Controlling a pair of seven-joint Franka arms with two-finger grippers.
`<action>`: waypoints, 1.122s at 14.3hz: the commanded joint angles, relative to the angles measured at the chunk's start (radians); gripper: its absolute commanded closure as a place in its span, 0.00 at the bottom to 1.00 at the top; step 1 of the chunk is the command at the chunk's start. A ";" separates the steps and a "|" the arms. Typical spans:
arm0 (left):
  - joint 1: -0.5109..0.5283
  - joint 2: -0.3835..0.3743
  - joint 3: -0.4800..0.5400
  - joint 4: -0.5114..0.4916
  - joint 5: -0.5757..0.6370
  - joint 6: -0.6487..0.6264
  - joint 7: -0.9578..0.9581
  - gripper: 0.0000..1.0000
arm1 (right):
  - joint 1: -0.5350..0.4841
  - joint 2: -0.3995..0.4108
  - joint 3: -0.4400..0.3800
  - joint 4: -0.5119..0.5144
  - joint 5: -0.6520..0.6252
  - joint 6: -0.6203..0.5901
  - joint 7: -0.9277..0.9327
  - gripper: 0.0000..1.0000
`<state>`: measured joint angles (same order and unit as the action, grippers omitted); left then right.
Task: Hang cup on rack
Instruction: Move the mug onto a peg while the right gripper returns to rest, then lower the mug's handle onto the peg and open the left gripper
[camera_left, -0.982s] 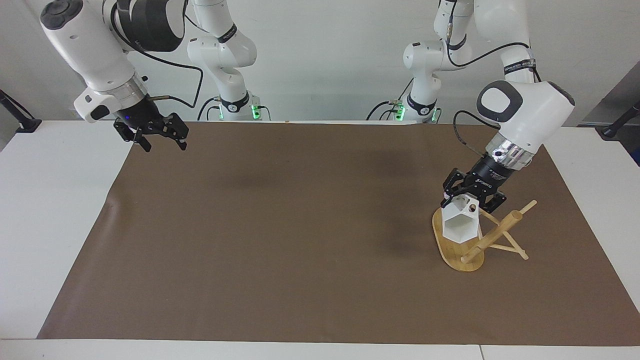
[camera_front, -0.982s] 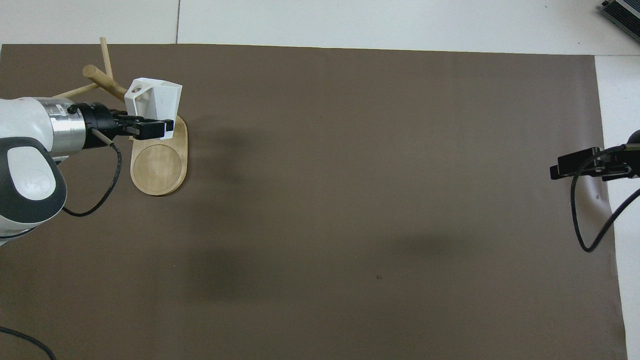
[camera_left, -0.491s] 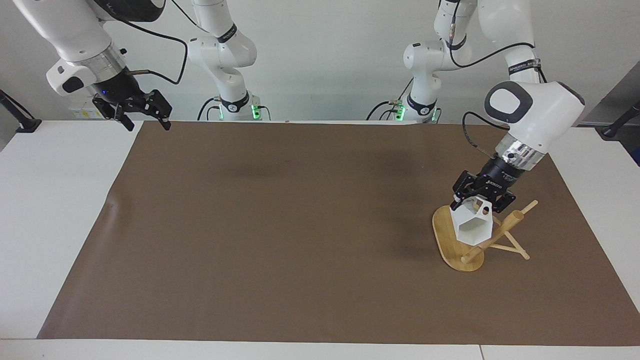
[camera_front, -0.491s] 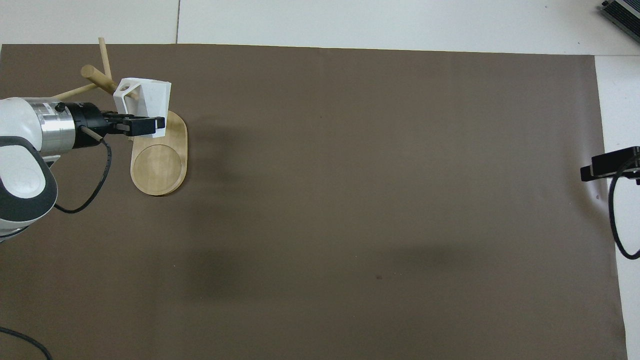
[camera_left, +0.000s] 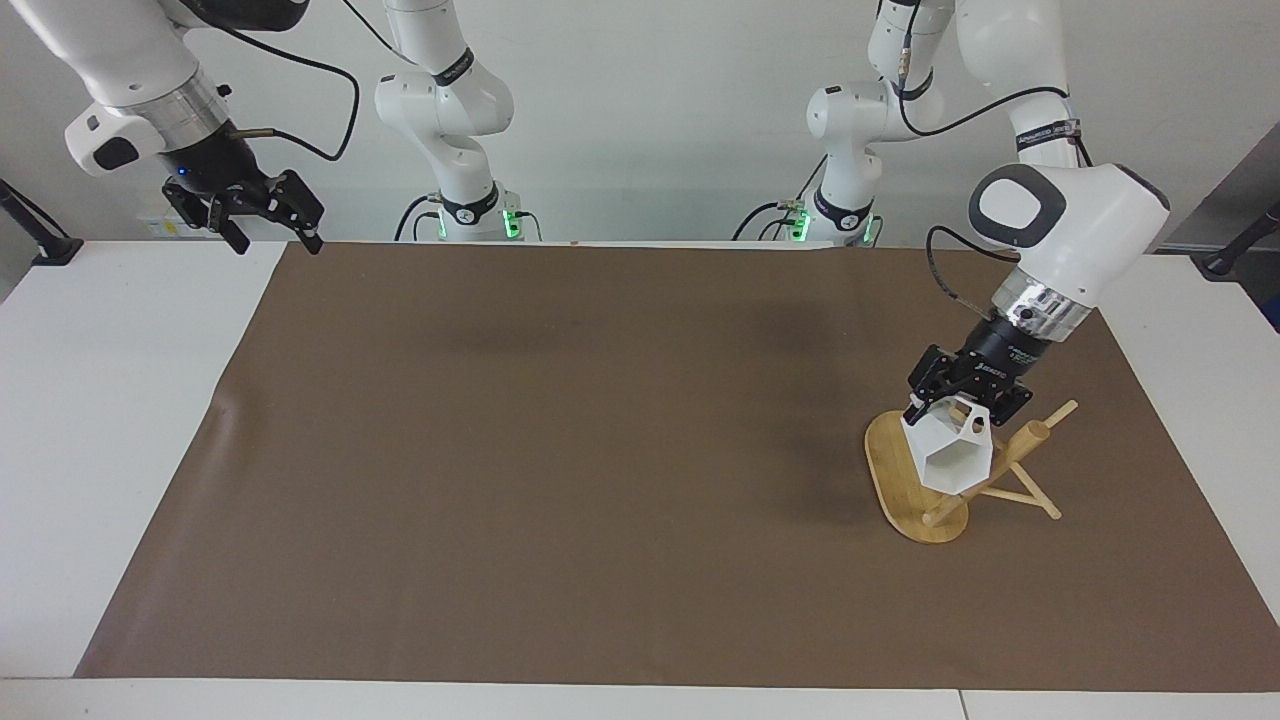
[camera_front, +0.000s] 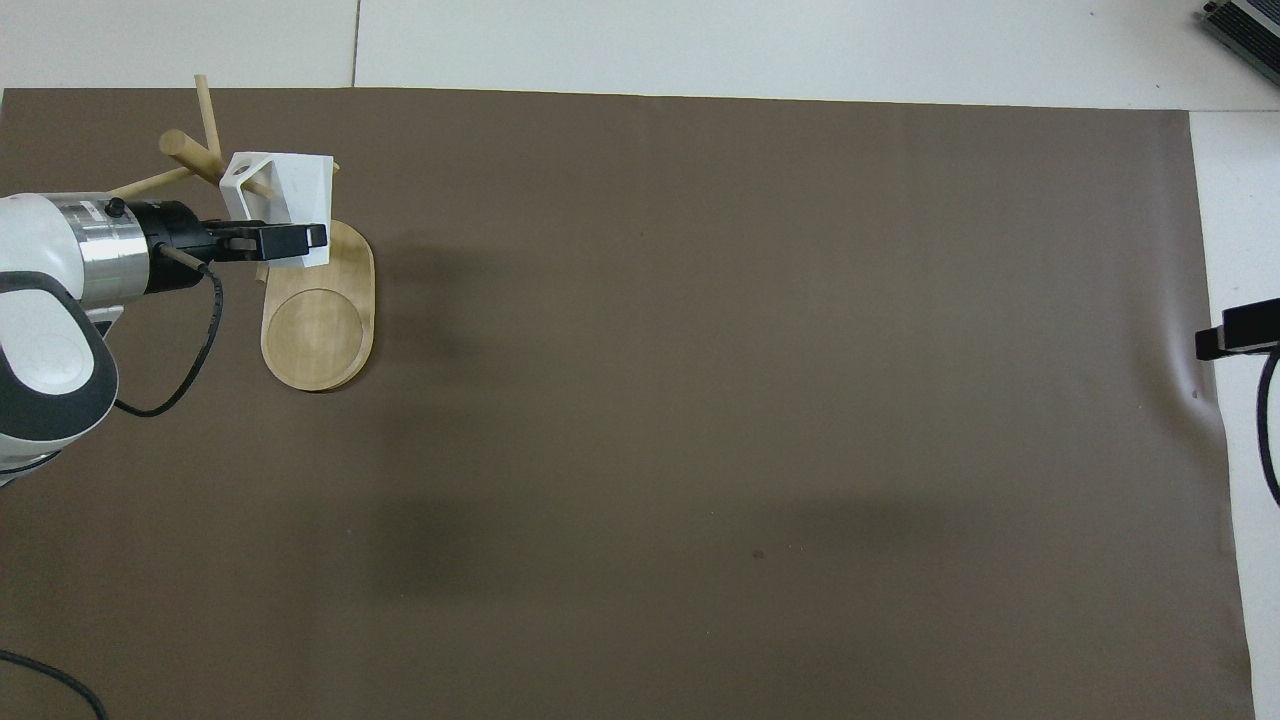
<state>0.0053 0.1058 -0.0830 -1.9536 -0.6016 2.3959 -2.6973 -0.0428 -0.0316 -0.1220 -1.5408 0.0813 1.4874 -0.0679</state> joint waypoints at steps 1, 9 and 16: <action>0.005 0.008 -0.007 0.004 -0.010 0.019 -0.038 1.00 | -0.005 -0.022 0.007 -0.027 -0.025 0.001 0.023 0.00; -0.001 -0.001 -0.009 0.001 -0.010 -0.037 -0.065 1.00 | -0.005 -0.065 0.005 -0.124 -0.046 0.120 0.005 0.00; 0.016 -0.006 -0.007 0.001 -0.010 -0.076 -0.073 1.00 | -0.005 -0.065 -0.001 -0.124 -0.048 0.119 -0.033 0.00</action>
<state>0.0059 0.1078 -0.0888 -1.9540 -0.6104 2.3585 -2.7179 -0.0435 -0.0706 -0.1221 -1.6282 0.0543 1.5827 -0.0853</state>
